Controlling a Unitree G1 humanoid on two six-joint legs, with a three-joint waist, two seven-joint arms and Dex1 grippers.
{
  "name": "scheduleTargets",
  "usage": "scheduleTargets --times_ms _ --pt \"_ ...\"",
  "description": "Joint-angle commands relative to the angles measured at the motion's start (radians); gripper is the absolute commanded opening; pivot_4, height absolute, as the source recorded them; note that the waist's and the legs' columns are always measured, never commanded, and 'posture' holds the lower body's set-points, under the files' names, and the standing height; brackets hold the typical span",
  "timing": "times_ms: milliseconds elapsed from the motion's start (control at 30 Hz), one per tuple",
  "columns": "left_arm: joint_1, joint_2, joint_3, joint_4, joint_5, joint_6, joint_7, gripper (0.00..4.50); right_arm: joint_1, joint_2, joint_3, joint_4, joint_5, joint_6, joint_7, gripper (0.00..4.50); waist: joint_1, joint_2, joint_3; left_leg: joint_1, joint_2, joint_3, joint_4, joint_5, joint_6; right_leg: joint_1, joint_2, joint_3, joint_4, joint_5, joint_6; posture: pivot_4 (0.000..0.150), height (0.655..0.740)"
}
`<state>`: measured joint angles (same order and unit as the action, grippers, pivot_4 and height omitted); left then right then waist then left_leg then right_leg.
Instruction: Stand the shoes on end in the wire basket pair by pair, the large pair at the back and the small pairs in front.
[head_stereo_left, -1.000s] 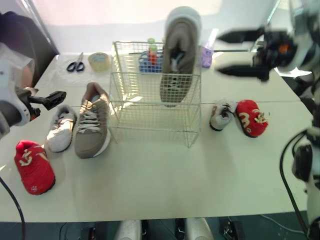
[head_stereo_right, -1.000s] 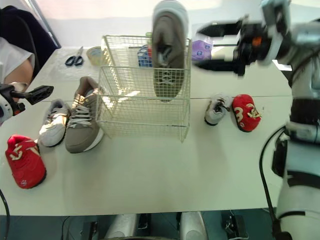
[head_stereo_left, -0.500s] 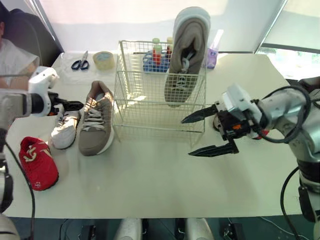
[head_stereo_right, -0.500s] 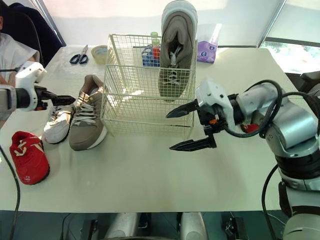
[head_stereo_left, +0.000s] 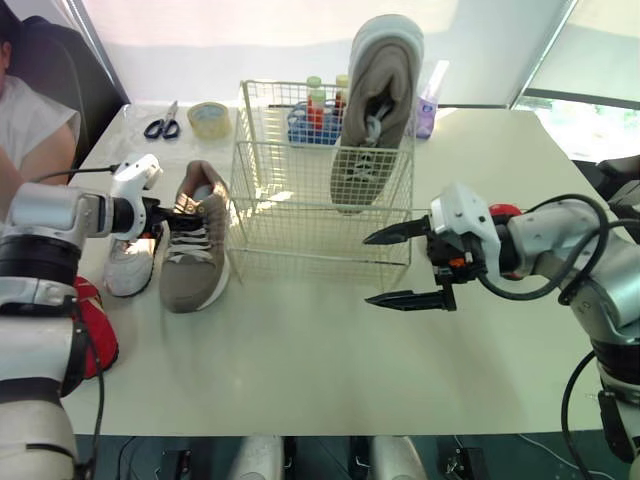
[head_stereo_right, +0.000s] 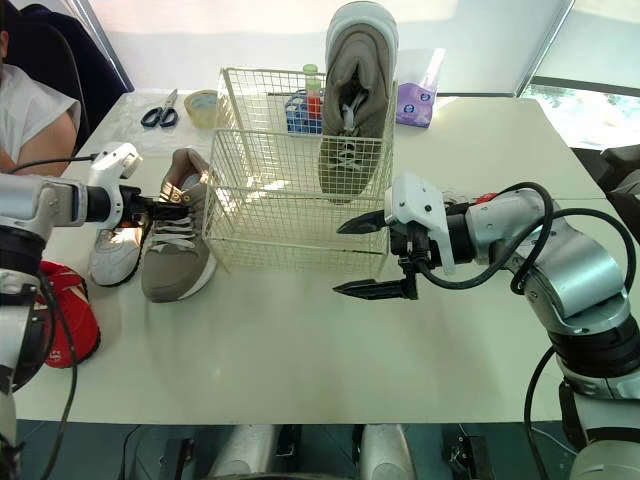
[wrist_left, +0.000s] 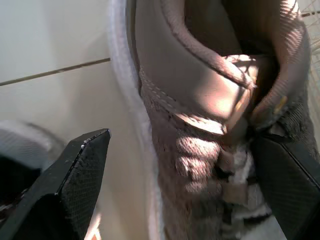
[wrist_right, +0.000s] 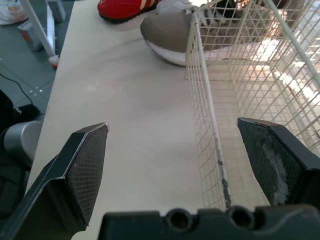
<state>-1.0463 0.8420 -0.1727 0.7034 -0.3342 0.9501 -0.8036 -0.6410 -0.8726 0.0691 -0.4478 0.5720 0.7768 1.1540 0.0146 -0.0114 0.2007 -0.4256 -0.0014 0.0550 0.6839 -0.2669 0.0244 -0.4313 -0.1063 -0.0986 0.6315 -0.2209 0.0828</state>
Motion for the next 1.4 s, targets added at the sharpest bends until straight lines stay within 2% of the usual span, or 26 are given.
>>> scheduleTargets --times_ms 33,167,233,267,433,467,533,633,767,933,1100,1267,1400 --pt "-0.037 -0.031 0.022 0.06 0.055 -0.055 0.002 3.09 -0.03 0.008 -0.007 -0.004 0.002 -0.022 -0.012 4.5 0.001 0.0 0.0 0.0 0.0 0.0 0.0 0.0 0.0 0.0 0.0 0.0 0.0 0.0 0.0 0.15 0.74" --pt "-0.055 -0.059 0.057 0.1 0.079 -0.076 0.016 1.15 -0.03 0.002 -0.001 -0.002 -0.003 -0.034 -0.008 4.5 0.001 0.0 0.0 0.001 0.0 -0.001 0.0 0.0 0.0 0.001 0.0 0.0 0.0 0.0 0.0 0.15 0.74" --pt "-0.057 -0.07 0.082 0.107 0.087 -0.082 0.025 0.44 -0.023 -0.006 0.002 -0.004 -0.004 -0.043 0.002 4.5 0.003 0.0 -0.001 0.001 0.0 -0.001 0.001 0.0 0.0 0.001 0.0 0.0 0.001 0.0 0.0 0.15 0.74" --pt "-0.058 -0.073 0.097 0.104 0.086 -0.081 0.029 0.3 -0.019 -0.011 0.003 -0.007 -0.005 -0.046 0.007 4.5 0.003 0.0 -0.001 0.001 0.0 -0.002 0.001 0.0 0.0 0.001 0.0 0.0 0.001 0.0 0.0 0.15 0.74" --pt "-0.068 -0.087 0.255 0.066 0.023 -0.075 0.085 0.3 -0.027 -0.018 0.006 0.001 -0.015 -0.053 0.008 4.5 -0.001 -0.001 0.0 0.001 0.0 -0.002 0.001 0.0 0.0 0.002 0.0 -0.001 0.001 0.001 0.001 0.15 0.74" --pt "-0.059 -0.096 0.304 0.045 0.015 -0.123 0.128 0.3 -0.028 -0.02 0.002 0.006 -0.018 -0.056 0.006 4.5 -0.002 -0.002 0.0 0.0 0.0 -0.002 0.001 0.0 0.0 0.001 0.0 0.0 0.0 0.001 0.001 0.15 0.74" --pt "-0.016 -0.113 0.413 -0.063 0.022 -0.335 0.252 0.3 -0.032 -0.026 -0.011 0.017 -0.026 -0.059 -0.004 4.5 -0.003 -0.003 0.0 0.0 0.0 -0.002 0.001 0.0 0.0 0.001 -0.001 0.0 0.0 0.001 0.001 0.15 0.74" --pt "-0.051 -0.105 0.514 -0.165 0.001 -0.392 0.358 0.3 -0.063 -0.035 -0.052 0.036 -0.01 -0.039 -0.025 4.5 -0.007 -0.005 0.001 0.0 0.0 -0.001 0.001 0.003 -0.004 0.0 -0.002 0.0 0.0 0.002 0.001 0.15 0.74" --pt "-0.131 -0.136 0.569 -0.321 -0.031 -0.519 0.403 0.3 -0.151 -0.04 -0.133 0.084 0.03 0.004 -0.071 4.5 -0.001 -0.006 0.001 -0.001 -0.001 0.0 0.001 0.003 -0.004 0.0 -0.003 -0.001 -0.001 0.003 0.003 0.15 0.74" --pt "-0.191 -0.256 0.52 -0.463 -0.01 -0.706 0.444 0.3 -0.203 -0.061 -0.24 0.16 0.057 0.036 -0.127 4.5 0.026 -0.008 0.0 0.0 -0.004 0.0 0.001 0.001 -0.002 0.003 -0.008 -0.002 -0.004 0.005 0.005 0.15 0.74" --pt "-0.251 -0.407 0.413 -0.364 0.094 -1.0 0.456 0.3 -0.192 -0.076 -0.291 0.149 0.08 0.06 -0.17 4.5 0.029 -0.008 -0.001 0.0 -0.006 0.001 0.001 0.002 0.001 0.004 -0.009 -0.002 -0.004 0.006 0.008 0.15 0.74" --pt "-0.285 -0.526 0.354 -0.155 0.134 -1.183 0.437 0.3 -0.147 -0.125 -0.336 0.115 0.092 0.082 -0.197 4.5 0.021 -0.008 -0.001 0.0 -0.006 0.003 0.001 0.002 0.004 0.004 -0.009 -0.002 -0.005 0.007 0.009 0.15 0.74" --pt "-0.276 -0.575 0.32 -0.032 0.168 -1.287 0.427 0.3 -0.094 -0.142 -0.404 0.046 0.146 0.151 -0.253 4.5 0.017 -0.008 0.0 0.0 -0.005 0.007 0.001 0.002 0.004 0.002 -0.009 -0.002 -0.005 0.007 0.009 0.15 0.74"
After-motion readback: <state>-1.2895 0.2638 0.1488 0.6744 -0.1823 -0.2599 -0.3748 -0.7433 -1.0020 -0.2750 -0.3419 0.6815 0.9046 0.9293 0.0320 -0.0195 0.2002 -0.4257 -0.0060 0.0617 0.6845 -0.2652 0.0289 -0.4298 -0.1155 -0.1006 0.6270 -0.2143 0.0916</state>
